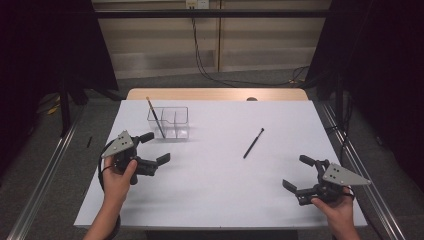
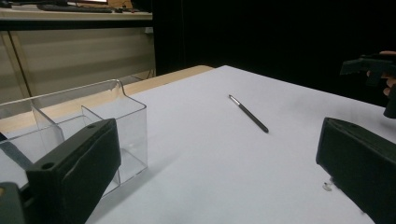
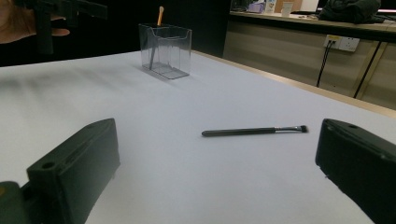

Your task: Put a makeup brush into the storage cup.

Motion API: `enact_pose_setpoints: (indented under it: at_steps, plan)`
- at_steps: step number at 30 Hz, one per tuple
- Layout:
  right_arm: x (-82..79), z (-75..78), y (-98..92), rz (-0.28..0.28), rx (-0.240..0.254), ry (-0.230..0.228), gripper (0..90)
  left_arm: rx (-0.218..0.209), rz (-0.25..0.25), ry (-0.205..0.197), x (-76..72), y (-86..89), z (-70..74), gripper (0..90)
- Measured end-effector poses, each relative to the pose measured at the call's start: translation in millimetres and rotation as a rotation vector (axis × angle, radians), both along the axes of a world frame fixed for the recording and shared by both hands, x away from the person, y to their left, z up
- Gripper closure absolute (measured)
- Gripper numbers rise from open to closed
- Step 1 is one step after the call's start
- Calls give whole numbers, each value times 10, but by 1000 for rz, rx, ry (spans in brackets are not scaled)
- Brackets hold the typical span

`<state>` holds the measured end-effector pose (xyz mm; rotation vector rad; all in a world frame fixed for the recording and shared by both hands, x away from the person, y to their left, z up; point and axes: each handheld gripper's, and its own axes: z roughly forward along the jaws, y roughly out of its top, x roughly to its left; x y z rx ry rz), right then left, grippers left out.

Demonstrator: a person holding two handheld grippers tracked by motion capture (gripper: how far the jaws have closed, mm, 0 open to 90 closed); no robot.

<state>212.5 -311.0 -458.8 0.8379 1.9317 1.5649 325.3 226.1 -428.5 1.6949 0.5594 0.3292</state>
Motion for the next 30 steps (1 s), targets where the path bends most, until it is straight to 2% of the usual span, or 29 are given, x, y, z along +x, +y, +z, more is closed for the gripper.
enact_pose_setpoints:
  at_steps: [7,16,30]
  plan:
    - [-1,2,3,-1,-1,0,0,5,7,4,-58,77,-36,0]
    - [10,-2,-8,-7,-1,0,0,30,7,2,-140,147,-79,0]
    - [26,-16,-28,-24,-4,6,0,52,6,-12,-292,277,-128,0]
